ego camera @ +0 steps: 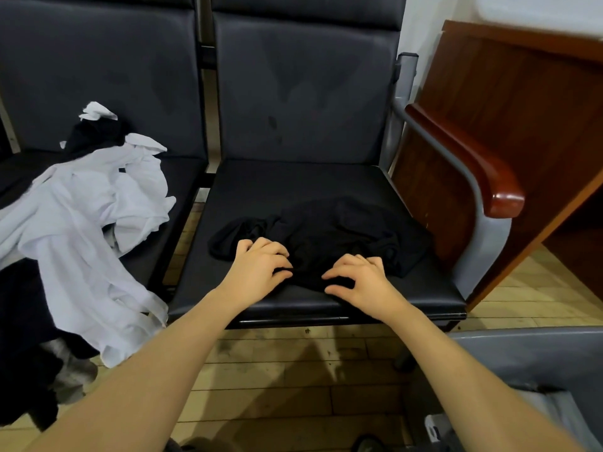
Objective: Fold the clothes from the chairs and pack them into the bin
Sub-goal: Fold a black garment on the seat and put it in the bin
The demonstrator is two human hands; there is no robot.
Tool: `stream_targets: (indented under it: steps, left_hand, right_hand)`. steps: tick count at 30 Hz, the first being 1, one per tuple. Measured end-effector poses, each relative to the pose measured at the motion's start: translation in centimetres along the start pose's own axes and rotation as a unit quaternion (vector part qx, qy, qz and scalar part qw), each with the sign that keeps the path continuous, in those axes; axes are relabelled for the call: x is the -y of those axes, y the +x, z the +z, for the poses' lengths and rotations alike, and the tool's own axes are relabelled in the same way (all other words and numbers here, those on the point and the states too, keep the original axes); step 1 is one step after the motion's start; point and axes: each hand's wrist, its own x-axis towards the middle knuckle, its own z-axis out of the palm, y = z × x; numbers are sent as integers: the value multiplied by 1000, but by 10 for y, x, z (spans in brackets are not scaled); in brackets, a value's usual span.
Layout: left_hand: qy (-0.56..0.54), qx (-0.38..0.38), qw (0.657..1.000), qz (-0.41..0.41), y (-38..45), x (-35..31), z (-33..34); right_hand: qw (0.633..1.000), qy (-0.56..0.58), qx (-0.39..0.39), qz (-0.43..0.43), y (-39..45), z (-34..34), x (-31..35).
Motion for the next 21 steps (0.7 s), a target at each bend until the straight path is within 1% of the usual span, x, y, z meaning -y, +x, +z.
stream_targets:
  steps: [1,3,6,7,9,12,14,16,18,21]
  left_hand:
    - [-20,-2,1000,-13,2,-1,0]
    - [-71,-36,996,-34,6,-3,-4]
    - [-164,-79,980,-77,16,-13,-17]
    - [-169,-91,978,-82,19,-20,-21]
    - [-137,-123,982,-49,23,-33,-23]
    - [-91,-153,984,-3,29,-50,-19]
    - [-65,-152,986,-1,32,-52,-12]
    - [-10,-128,992,10,30,-48,-4]
    - [36,-101,993,48,26,-40,5]
    - [49,-35,992,115,20,-35,8]
  right_hand:
    - [999,34,-13,13,0,0,-2]
    - [995,91,-37,32,-1,-3,-5]
    - [986,108,-119,38,-2,-15,-12]
    - [982,106,-149,49,-3,-20,-14]
    - [978,76,-184,61,-5,-29,-16]
    - [982,41,-174,67,-10,-32,-20]
    - [986,41,-147,68,-14,-30,-20]
    - [992,7,-115,59,-20,-24,-22]
    - [993,-47,-103,42,-25,-18,-25]
    - [991,-62,-108,58,-31,-14,-28]
